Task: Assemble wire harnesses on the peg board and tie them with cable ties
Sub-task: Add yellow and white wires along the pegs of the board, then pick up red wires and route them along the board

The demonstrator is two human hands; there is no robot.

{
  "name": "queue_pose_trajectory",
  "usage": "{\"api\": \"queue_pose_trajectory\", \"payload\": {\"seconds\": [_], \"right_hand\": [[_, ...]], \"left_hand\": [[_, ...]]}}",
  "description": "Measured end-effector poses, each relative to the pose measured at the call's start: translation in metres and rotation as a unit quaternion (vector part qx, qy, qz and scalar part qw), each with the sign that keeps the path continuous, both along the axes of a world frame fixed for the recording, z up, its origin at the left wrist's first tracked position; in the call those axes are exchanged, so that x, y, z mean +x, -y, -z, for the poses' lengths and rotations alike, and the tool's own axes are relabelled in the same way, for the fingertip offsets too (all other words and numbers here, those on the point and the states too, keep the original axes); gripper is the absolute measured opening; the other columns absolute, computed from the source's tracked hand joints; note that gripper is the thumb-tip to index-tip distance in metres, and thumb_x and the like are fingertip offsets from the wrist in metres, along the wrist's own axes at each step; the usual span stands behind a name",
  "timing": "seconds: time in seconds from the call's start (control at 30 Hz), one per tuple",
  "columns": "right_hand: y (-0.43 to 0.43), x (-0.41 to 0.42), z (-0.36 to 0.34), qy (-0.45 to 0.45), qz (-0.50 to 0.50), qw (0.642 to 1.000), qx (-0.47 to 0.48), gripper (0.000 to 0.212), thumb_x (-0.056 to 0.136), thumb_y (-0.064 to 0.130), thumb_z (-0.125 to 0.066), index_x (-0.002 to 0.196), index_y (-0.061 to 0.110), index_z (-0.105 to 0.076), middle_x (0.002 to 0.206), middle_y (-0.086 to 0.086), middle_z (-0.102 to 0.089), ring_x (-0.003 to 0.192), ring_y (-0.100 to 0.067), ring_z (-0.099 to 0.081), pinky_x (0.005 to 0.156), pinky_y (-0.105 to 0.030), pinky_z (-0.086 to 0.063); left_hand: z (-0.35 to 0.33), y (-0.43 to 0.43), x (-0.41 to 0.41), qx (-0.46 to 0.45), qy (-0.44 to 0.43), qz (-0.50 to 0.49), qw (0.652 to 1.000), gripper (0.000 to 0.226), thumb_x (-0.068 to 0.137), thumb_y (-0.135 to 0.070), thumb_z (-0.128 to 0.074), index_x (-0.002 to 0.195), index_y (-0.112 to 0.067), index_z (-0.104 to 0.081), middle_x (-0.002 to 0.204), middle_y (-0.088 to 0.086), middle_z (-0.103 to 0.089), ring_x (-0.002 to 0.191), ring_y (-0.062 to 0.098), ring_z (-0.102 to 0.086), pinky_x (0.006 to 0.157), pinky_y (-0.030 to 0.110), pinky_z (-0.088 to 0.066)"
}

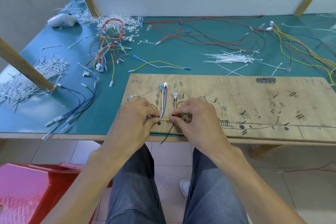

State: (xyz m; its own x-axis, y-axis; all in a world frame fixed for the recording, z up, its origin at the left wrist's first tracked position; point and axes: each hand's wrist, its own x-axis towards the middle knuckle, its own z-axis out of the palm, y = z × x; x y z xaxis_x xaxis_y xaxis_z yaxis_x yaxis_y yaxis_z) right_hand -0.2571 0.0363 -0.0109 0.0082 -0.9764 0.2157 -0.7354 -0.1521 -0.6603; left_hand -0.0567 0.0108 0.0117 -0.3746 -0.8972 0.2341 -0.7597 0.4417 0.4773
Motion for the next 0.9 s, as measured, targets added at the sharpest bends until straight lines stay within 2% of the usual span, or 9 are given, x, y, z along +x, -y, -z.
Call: {"api": "queue_pose_trajectory", "payload": {"seconds": [0.1,0.2,0.27,0.37,0.5,0.6,0.7,0.77,0.9], "right_hand": [[0.005,-0.002,-0.004,-0.064,-0.008,0.998,0.019,0.008,0.089,0.043,-0.079,0.088,0.034,-0.080,0.085,0.016,-0.063,0.096,-0.015,-0.046,0.075,-0.037,-0.044],[0.015,-0.002,-0.009,-0.073,-0.008,0.996,0.051,0.013,0.086,0.044,-0.082,0.080,0.036,-0.073,0.082,0.017,-0.063,0.095,-0.011,-0.046,0.073,-0.034,-0.039],[0.020,-0.003,-0.013,-0.085,-0.028,0.994,0.059,0.016,0.084,0.044,-0.084,0.079,0.036,-0.072,0.080,0.017,-0.062,0.094,-0.010,-0.047,0.076,-0.034,-0.039],[0.023,-0.010,-0.019,-0.102,-0.084,0.990,0.058,0.016,0.083,0.046,-0.085,0.089,0.033,-0.078,0.082,0.018,-0.062,0.090,-0.008,-0.049,0.086,-0.035,-0.044],[0.036,-0.028,-0.039,0.077,-0.095,0.991,0.055,0.027,0.072,0.044,-0.093,0.091,0.028,-0.082,0.085,0.013,-0.074,0.085,-0.004,-0.066,0.074,-0.011,-0.045],[0.070,-0.044,-0.057,0.113,-0.077,0.990,0.035,0.023,0.078,0.048,-0.088,0.085,0.028,-0.082,0.078,0.017,-0.076,0.075,0.002,-0.068,0.067,-0.006,-0.042],[0.125,-0.066,-0.065,0.102,-0.021,0.994,0.019,0.021,0.089,0.044,-0.081,0.079,0.025,-0.081,0.066,0.016,-0.071,0.062,0.007,-0.059,0.060,-0.007,-0.039],[0.167,-0.081,-0.065,0.098,0.019,0.995,0.032,0.020,0.093,0.040,-0.079,0.082,0.023,-0.081,0.068,0.013,-0.070,0.061,0.003,-0.056,0.061,-0.015,-0.043],[0.251,-0.107,-0.054,0.071,0.090,0.993,0.028,0.009,0.094,0.025,-0.076,0.091,0.018,-0.082,0.083,0.000,-0.076,0.072,-0.007,-0.061,0.070,-0.022,-0.045]], "left_hand": [[-0.004,0.008,-0.001,0.027,0.030,0.011,0.999,0.007,0.084,-0.016,-0.086,0.091,-0.019,-0.084,0.091,-0.006,-0.071,0.095,0.020,-0.061,0.088,0.041,-0.050],[-0.015,0.016,-0.004,0.077,0.083,0.021,0.993,0.008,0.085,-0.022,-0.085,0.087,-0.028,-0.082,0.095,-0.010,-0.068,0.097,0.014,-0.059,0.090,0.038,-0.049],[-0.022,0.025,-0.001,0.111,0.112,0.024,0.987,0.015,0.086,-0.019,-0.082,0.085,-0.033,-0.079,0.100,-0.014,-0.068,0.097,0.011,-0.062,0.090,0.035,-0.051],[-0.031,0.044,0.002,0.136,0.115,-0.001,0.984,0.025,0.087,-0.012,-0.071,0.083,-0.036,-0.072,0.093,-0.017,-0.069,0.085,0.004,-0.061,0.079,0.030,-0.051],[-0.033,0.072,-0.016,0.154,0.139,-0.006,0.978,0.013,0.097,-0.029,-0.070,0.086,-0.025,-0.066,0.081,-0.008,-0.067,0.084,0.015,-0.062,0.079,0.034,-0.053],[-0.034,0.090,-0.027,0.187,0.204,0.013,0.961,0.018,0.093,-0.031,-0.077,0.085,-0.017,-0.070,0.080,-0.002,-0.069,0.089,0.019,-0.063,0.079,0.033,-0.053],[-0.040,0.106,-0.033,0.200,0.277,0.045,0.939,0.024,0.091,-0.036,-0.079,0.083,-0.014,-0.073,0.077,-0.006,-0.073,0.089,0.019,-0.068,0.083,0.032,-0.057],[-0.043,0.113,-0.035,0.220,0.302,0.061,0.926,0.027,0.092,-0.040,-0.079,0.081,-0.017,-0.070,0.074,-0.012,-0.067,0.086,0.016,-0.064,0.087,0.032,-0.056],[-0.039,0.120,-0.031,0.267,0.264,0.067,0.925,0.029,0.089,-0.040,-0.082,0.073,-0.021,-0.066,0.066,-0.013,-0.065,0.071,0.008,-0.060,0.079,0.027,-0.057]]}}
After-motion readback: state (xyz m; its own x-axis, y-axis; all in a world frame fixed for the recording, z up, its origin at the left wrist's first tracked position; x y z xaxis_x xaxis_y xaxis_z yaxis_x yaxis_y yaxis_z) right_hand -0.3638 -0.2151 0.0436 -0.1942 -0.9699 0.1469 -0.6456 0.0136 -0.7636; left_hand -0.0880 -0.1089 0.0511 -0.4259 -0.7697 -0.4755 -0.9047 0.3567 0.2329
